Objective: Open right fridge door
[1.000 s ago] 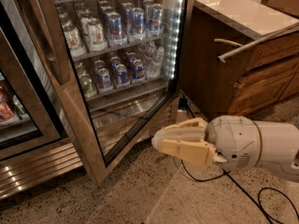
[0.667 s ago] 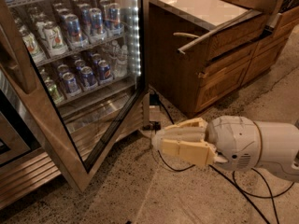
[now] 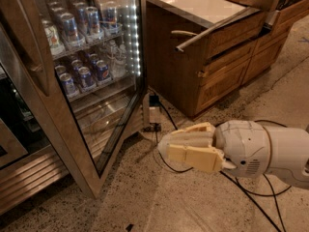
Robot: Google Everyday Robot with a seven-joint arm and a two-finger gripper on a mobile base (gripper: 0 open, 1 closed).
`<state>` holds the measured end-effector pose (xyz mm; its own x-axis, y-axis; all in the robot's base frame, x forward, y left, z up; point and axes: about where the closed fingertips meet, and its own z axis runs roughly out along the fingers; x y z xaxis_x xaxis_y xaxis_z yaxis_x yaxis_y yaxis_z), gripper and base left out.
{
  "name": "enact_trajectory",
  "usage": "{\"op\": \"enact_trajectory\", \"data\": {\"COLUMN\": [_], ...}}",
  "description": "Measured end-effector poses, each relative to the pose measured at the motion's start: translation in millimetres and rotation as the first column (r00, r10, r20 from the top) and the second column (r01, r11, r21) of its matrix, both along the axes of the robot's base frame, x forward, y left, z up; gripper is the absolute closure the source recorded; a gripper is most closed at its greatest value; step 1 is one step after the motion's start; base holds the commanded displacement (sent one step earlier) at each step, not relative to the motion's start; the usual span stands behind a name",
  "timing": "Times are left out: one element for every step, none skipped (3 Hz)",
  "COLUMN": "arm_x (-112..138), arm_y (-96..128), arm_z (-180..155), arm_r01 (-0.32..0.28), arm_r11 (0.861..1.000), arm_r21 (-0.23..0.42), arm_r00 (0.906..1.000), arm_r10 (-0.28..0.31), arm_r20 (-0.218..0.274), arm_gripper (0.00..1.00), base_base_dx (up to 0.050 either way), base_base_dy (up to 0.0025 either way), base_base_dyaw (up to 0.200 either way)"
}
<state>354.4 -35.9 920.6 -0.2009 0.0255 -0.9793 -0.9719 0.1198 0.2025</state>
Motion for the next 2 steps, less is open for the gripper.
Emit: {"op": "enact_trajectory", "data": {"arm_x": [0.0,0.0], "arm_y": [0.1,0.1], "arm_z": [0.0,0.0], "arm_r01": [0.000,0.000], "arm_r11": [1.000,1.000], "arm_r21": [0.000,0.000], "arm_r00": [1.0000,1.0000], "arm_r10": [0.000,0.000], "arm_r20": [0.000,0.000], "arm_gripper": [1.00,1.00], "base_base_dx": [-0.031,0.000], "base_base_dy": [-0.00247,0.00000], "base_base_dyaw": [0.156,0.000]}}
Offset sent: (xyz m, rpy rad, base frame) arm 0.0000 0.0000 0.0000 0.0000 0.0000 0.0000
